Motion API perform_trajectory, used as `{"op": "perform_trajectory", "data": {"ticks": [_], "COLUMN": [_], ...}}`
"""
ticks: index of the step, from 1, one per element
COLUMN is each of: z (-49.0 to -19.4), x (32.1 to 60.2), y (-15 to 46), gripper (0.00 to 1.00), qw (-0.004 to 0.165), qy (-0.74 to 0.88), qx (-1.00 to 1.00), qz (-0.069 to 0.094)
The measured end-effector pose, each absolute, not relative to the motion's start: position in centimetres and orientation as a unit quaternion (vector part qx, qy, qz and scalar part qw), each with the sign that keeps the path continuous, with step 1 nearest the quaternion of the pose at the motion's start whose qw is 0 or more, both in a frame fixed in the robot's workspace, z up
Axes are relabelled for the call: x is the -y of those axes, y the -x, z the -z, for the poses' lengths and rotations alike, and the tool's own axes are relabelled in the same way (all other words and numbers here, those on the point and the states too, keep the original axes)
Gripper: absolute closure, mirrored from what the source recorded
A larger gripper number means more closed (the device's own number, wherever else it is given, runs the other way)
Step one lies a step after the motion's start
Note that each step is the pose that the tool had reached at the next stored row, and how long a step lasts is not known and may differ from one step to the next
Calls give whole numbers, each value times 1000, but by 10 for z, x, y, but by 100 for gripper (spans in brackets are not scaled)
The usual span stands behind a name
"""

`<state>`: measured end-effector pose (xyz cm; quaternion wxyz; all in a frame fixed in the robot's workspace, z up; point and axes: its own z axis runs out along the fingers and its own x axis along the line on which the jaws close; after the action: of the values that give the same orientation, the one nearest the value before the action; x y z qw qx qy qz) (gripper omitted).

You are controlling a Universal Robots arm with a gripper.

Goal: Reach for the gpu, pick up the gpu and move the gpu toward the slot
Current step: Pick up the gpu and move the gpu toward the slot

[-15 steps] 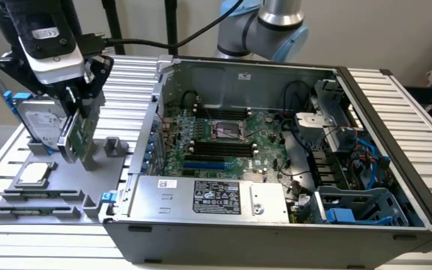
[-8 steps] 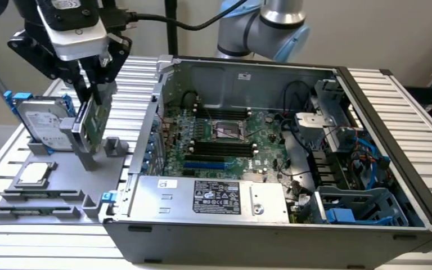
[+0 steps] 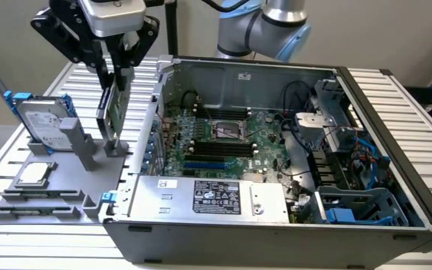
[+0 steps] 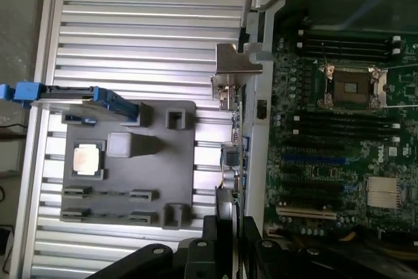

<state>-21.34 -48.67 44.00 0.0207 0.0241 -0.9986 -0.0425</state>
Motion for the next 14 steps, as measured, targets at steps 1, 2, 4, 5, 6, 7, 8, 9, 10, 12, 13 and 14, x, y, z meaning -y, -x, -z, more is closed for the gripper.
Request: {"op": "perform_trajectory", "data": {"ticks": [1,2,4,5,6,7,8,9,10,12,13,14], "z": [-442,-442,-443,-443,-443,-443,-443,-443,-443,-443,-443,-443], "x": [487,487,487,487,487,487,487,487,487,486,486,485], "y": [209,204,195,191,186,182,177,172,168,159,154,150], "gripper": [74,74,74,74,74,74,74,74,74,74,74,74], "qw": [21,21,21,21,21,21,21,21,21,21,21,21], "qy": [-24,-24,-24,-24,-24,-24,-24,-24,-24,-24,-24,-24], "qx": [999,998,998,998,998,998,998,998,998,998,998,998], "qz": [44,46,48,48,48,48,48,48,48,48,48,48]}}
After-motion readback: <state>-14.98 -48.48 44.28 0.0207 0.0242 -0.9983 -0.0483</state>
